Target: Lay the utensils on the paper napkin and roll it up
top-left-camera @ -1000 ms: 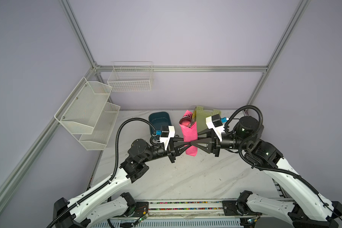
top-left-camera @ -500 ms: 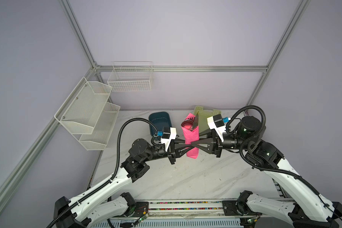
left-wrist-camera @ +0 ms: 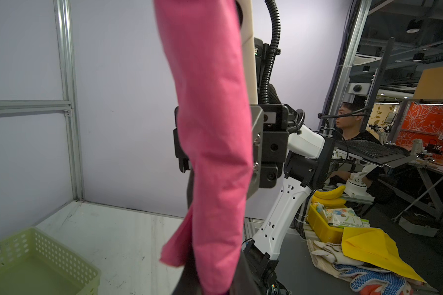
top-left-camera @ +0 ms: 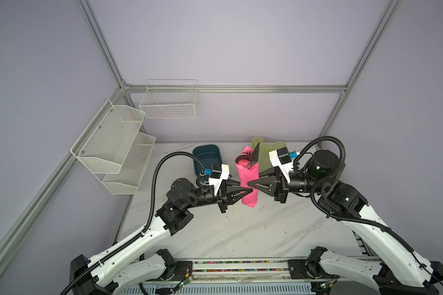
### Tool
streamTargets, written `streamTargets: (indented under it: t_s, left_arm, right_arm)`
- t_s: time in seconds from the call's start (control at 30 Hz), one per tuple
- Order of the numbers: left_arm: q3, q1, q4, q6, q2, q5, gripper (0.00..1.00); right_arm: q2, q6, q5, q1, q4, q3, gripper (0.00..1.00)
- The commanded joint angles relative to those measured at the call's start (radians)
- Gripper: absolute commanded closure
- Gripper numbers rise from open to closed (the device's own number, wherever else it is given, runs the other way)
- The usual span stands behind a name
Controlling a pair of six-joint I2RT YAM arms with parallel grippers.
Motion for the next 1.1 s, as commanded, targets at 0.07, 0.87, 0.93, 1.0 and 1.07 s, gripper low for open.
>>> streamTargets:
  t_s: [0.07, 0.87, 0.93, 1.0, 1.07]
  left_arm:
    - [0.086, 0.003, -0.03, 0.014, -0.038, -0.067, 0.69]
    - [0.208, 0.003, 0.061, -0.051, 0.092, 0.229, 0.41]
    - [0.196, 0.003, 0.061, -0.051, 0.081, 0.234, 0.44]
    - [0.184, 0.003, 0.058, -0.052, 0.068, 0.227, 0.47]
    - [0.171, 0.003, 0.052, -0.047, 0.055, 0.218, 0.49]
  right_arm:
    - [-0.022, -0.011, -0.061, 0.008, 0.054, 0.037, 1.0]
    - [-0.008, -0.008, -0.031, 0.008, 0.043, 0.035, 1.0]
    - [-0.009, -0.01, -0.022, 0.008, 0.04, 0.034, 1.0]
    - [-0.01, -0.013, -0.012, 0.008, 0.036, 0.035, 1.0]
    - [-0.011, -0.013, -0.008, 0.008, 0.034, 0.035, 1.0]
